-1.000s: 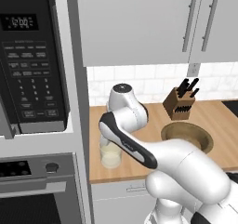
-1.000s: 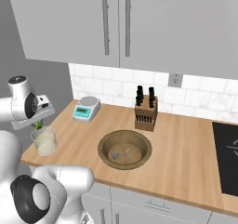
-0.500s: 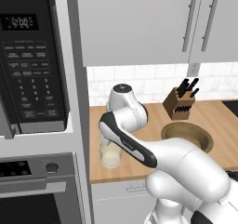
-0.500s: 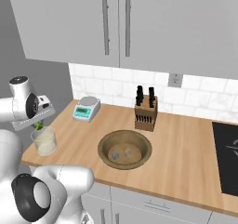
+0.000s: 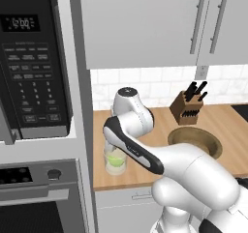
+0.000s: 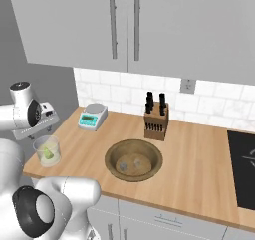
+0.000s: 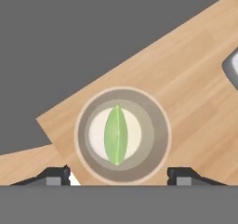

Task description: Grab a lemon wedge from the fridge and one ice cube from the ice bowl, and put them in the glass of lemonade.

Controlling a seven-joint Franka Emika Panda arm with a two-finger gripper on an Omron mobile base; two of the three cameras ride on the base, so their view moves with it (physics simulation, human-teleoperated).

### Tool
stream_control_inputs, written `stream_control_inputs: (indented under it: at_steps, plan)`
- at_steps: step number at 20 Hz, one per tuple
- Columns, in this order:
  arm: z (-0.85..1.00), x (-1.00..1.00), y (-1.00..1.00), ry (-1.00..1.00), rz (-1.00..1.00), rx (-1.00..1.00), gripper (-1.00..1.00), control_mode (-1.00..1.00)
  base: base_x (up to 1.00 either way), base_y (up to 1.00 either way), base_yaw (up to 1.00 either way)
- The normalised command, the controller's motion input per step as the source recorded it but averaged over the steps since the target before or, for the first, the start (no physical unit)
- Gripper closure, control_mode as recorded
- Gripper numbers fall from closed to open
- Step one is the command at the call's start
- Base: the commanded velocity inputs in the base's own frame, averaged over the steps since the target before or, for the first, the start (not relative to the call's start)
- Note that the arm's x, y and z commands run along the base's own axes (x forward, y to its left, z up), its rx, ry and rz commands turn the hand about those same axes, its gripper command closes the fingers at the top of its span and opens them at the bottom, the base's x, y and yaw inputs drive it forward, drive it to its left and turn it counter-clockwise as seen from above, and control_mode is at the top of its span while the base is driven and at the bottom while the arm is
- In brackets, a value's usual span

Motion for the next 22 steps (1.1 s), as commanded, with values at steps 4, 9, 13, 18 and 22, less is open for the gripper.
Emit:
stream_control_inputs:
  at_steps: [4,9,13,18,22]
  plan:
    - [0.0,0.0,0.0,0.0,0.0,0.0,-1.0,-1.0,0.0,0.0,0.0]
    - [0.0,-0.06,-0.11,0.0,0.0,0.0,-1.0,-1.0,0.0,0.0,0.0]
    - [0.03,-0.19,-0.32,0.0,-0.03,0.03,-1.0,-1.0,0.0,0.0,0.0]
    - [0.02,-0.14,-0.38,0.0,-0.05,0.04,-1.0,-1.0,0.0,0.0,0.0]
    - [0.06,-0.13,-0.66,-0.01,-0.04,0.07,-1.0,-1.0,0.0,0.0,0.0]
